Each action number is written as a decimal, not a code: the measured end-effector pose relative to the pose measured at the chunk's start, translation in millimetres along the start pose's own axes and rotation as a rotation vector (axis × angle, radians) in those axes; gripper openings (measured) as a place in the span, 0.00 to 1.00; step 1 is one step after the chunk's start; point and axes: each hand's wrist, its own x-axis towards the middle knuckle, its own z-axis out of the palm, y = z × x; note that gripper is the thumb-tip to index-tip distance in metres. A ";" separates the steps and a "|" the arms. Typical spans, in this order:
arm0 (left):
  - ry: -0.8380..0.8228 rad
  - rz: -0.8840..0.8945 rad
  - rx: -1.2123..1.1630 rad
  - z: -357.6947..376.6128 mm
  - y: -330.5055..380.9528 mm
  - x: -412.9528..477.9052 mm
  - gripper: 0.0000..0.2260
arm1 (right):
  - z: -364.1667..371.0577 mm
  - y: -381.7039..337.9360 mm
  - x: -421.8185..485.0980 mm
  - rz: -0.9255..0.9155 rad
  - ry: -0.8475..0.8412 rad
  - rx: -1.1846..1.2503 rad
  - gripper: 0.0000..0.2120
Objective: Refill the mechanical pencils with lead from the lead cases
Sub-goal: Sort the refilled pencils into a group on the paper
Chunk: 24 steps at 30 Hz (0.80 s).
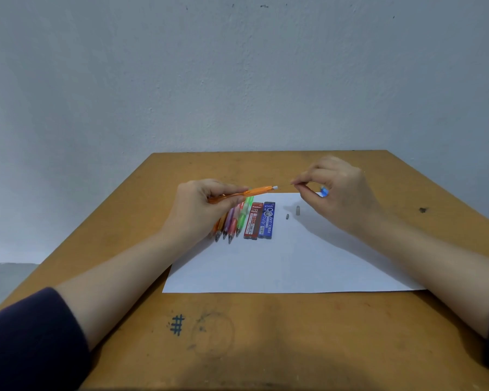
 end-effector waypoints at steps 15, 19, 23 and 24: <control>0.005 -0.033 -0.032 -0.2 -0.4 -0.5 0.10 | -0.4 -0.2 0.1 0.010 0.031 0.003 0.03; 0.001 -0.025 -0.045 0.1 0.1 -0.8 0.10 | 0.0 -0.5 -0.5 -0.005 0.019 0.010 0.03; -0.007 -0.025 -0.047 0.4 0.7 -1.1 0.10 | 0.3 -0.8 -0.8 -0.016 0.007 0.015 0.03; -0.010 -0.023 -0.043 0.4 0.9 -1.0 0.10 | 0.2 -0.9 -0.9 -0.019 0.007 0.016 0.03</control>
